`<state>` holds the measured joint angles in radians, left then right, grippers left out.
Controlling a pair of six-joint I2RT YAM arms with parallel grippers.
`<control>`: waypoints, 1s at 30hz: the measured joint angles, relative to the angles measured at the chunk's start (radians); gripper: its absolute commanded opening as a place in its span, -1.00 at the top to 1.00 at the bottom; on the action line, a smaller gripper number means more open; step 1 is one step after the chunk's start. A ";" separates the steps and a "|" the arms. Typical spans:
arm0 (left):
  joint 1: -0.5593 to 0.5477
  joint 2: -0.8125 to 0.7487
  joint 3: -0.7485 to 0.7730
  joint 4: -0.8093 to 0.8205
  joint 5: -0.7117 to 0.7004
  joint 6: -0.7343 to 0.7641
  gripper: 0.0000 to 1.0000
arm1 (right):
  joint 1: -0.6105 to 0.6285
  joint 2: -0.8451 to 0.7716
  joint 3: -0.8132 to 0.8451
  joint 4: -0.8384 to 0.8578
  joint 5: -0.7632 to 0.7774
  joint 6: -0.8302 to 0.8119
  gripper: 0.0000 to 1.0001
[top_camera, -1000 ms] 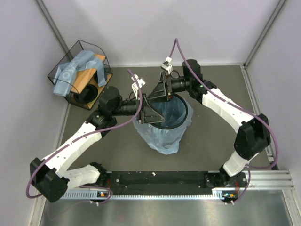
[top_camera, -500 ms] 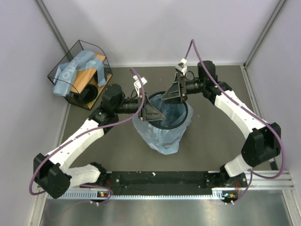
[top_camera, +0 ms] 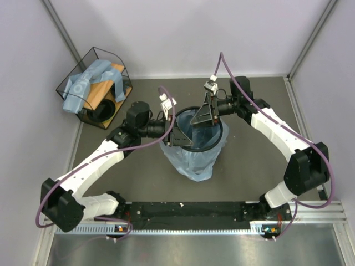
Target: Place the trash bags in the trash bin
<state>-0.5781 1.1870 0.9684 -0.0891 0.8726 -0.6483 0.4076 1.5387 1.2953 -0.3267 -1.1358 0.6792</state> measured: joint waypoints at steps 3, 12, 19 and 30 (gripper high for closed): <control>-0.001 0.000 0.026 -0.040 0.000 0.036 0.07 | 0.000 0.000 0.000 0.000 0.001 -0.006 -0.32; -0.137 0.029 0.212 -0.022 0.006 0.049 0.08 | 0.011 0.000 0.000 -0.005 0.010 -0.002 -0.32; -0.290 0.112 0.246 0.065 -0.072 0.006 0.11 | 0.018 0.000 0.000 -0.003 0.018 0.013 -0.32; -0.372 0.225 0.245 0.030 -0.336 -0.011 0.18 | 0.015 0.000 0.000 0.000 0.053 0.023 -0.32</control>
<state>-0.9501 1.4120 1.2137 -0.0593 0.5369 -0.6598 0.4229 1.5391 1.2953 -0.3267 -1.0832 0.7021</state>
